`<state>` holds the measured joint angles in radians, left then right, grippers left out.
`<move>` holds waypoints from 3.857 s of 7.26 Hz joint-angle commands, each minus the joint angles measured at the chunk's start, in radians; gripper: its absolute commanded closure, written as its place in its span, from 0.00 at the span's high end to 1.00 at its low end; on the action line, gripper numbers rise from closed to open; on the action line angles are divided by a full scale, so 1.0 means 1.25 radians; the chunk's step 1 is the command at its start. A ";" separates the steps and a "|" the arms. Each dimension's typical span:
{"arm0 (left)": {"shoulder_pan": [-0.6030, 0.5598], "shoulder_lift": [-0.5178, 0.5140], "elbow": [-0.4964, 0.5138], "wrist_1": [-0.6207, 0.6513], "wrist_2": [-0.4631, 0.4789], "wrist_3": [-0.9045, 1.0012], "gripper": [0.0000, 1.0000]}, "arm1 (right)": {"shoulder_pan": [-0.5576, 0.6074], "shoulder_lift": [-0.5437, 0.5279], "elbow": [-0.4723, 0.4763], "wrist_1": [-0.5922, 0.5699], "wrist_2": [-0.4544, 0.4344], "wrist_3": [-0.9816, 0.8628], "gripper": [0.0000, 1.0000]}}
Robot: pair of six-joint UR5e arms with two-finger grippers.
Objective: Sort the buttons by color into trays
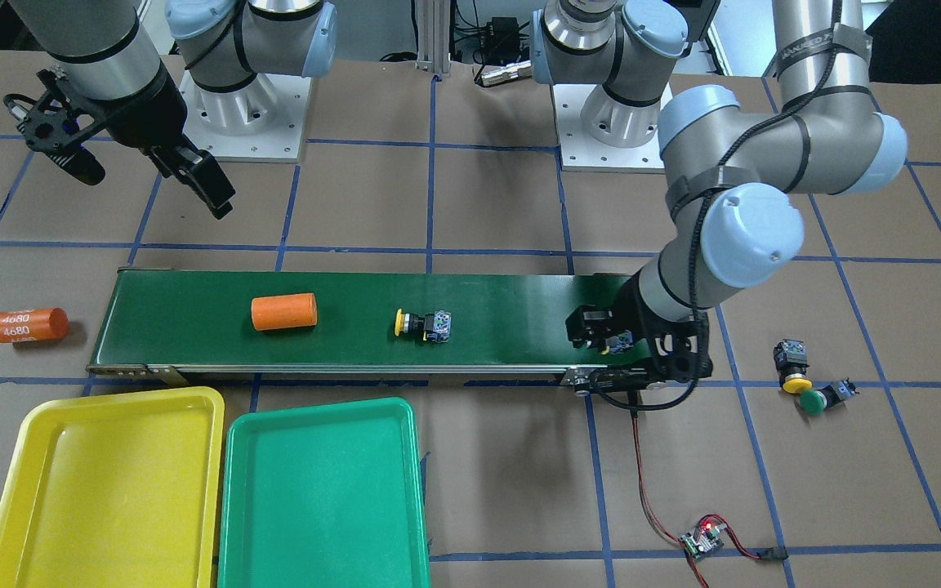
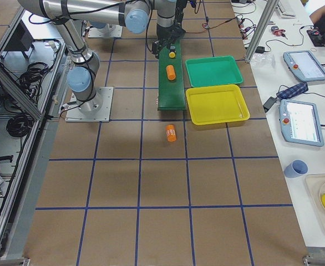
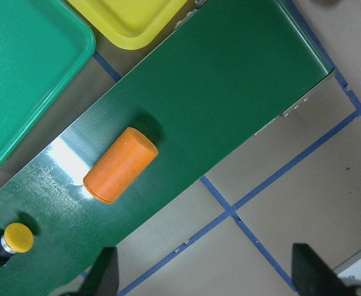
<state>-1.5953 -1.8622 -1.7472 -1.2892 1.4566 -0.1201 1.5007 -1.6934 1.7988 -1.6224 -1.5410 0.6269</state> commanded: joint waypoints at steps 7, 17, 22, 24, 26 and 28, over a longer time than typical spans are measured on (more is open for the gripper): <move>-0.010 0.033 0.032 -0.029 0.068 -0.029 1.00 | 0.002 0.012 0.034 -0.033 0.008 0.118 1.00; 0.458 -0.125 0.114 0.132 0.082 0.375 1.00 | 0.111 0.155 0.113 -0.318 0.002 0.404 1.00; 0.514 -0.204 0.112 0.148 0.075 0.425 1.00 | 0.158 0.234 0.107 -0.436 -0.004 0.453 1.00; 0.514 -0.210 0.118 0.149 0.072 0.414 1.00 | 0.159 0.261 0.113 -0.436 -0.004 0.456 1.00; 0.510 -0.210 0.119 0.149 0.071 0.400 1.00 | 0.159 0.267 0.113 -0.434 -0.007 0.453 1.00; 0.507 -0.210 0.119 0.148 0.071 0.399 1.00 | 0.159 0.296 0.113 -0.435 -0.007 0.453 0.99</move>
<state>-0.9594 -2.1238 -1.5982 -1.1039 1.5450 0.3812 1.6996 -1.3430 1.9402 -2.1657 -1.5492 1.1935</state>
